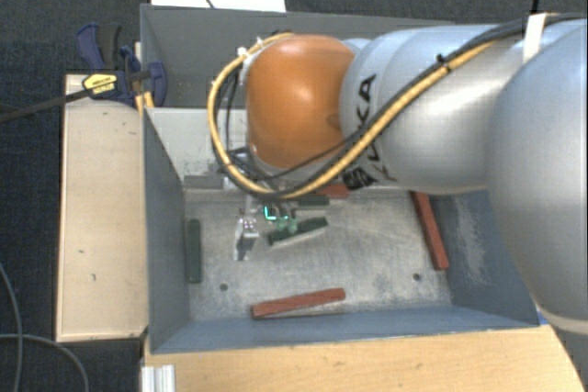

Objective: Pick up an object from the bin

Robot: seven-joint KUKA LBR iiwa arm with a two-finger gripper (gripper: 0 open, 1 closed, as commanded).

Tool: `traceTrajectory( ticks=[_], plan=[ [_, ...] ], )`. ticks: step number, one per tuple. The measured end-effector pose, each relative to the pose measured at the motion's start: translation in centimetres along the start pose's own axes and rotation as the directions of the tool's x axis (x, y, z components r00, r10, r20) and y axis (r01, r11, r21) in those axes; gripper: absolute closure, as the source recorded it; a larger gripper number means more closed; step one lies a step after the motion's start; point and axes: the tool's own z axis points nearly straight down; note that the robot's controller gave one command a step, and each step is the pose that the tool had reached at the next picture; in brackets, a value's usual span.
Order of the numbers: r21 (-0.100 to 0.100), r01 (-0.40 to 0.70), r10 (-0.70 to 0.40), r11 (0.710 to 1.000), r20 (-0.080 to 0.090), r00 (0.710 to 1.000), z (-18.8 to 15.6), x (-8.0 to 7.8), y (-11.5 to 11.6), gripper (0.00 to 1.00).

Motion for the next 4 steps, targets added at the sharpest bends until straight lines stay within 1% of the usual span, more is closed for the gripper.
traceTrajectory(
  ticks=[1,2,3,4],
  plan=[
    [-0.001,-0.004,0.004,1.0,0.007,1.0,-0.3,-0.2,-0.1,0.0],
    [-0.002,0.073,-0.073,0.997,0.008,0.997,2.0,-0.3,-4.6,0.0],
    [0.0,0.006,-0.006,1.0,0.009,1.0,6.4,-1.4,-7.6,0.0],
    [0.0,0.076,-0.076,0.997,0.001,0.997,6.0,-1.3,-9.5,0.0]
  ],
)
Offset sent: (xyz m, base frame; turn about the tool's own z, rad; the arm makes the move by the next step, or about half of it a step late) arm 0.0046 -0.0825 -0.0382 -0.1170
